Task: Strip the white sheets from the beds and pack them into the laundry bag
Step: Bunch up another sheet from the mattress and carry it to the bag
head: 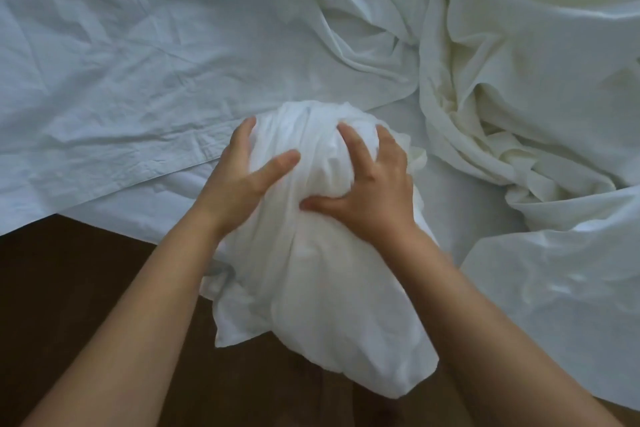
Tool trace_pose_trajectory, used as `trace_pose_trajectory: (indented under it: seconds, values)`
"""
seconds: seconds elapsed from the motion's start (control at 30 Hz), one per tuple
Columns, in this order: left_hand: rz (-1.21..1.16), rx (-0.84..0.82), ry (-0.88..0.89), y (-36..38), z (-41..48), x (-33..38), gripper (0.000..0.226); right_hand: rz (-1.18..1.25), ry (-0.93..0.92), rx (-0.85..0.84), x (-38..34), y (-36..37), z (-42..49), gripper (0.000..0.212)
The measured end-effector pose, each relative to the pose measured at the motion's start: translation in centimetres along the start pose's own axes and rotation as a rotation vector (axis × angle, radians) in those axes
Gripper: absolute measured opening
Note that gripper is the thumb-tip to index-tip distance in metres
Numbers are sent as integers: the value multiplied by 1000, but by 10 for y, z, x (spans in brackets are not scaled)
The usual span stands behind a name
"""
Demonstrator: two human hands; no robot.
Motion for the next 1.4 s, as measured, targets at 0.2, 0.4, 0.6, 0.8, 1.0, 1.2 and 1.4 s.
trace_pose_trajectory:
  seconds: [0.2,0.4,0.6,0.8,1.0,1.2,1.4]
  values:
    - [451,-5,275,43,-17,10,136,-54,31,-50,2,-22,51,108]
    - [445,176,177,44,12,25,129,436,183,285,54,-44,16,124]
    - [444,164,113,27,33,30,114,594,261,185,73,23,-22,142]
    - [247,223,42,8,26,59,72,761,190,315,56,-31,0,94]
    - [192,-104,-357,22,-22,-13,92,507,279,-156,47,-23,-29,58]
    - [284,182,-256,16,0,-12,100,351,468,-126,65,-2,2,90]
    - [628,175,223,37,-64,17,115,399,462,-60,73,-3,20,90]
Point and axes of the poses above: each hand's wrist, its own z-axis towards the middle knuckle, its own y-axis out of the palm, x = y × z, the point moved 10 cm from there along z, towards the middle knuckle, and after that the axes turned 2 degrees about -z, right-handed, at the moved point
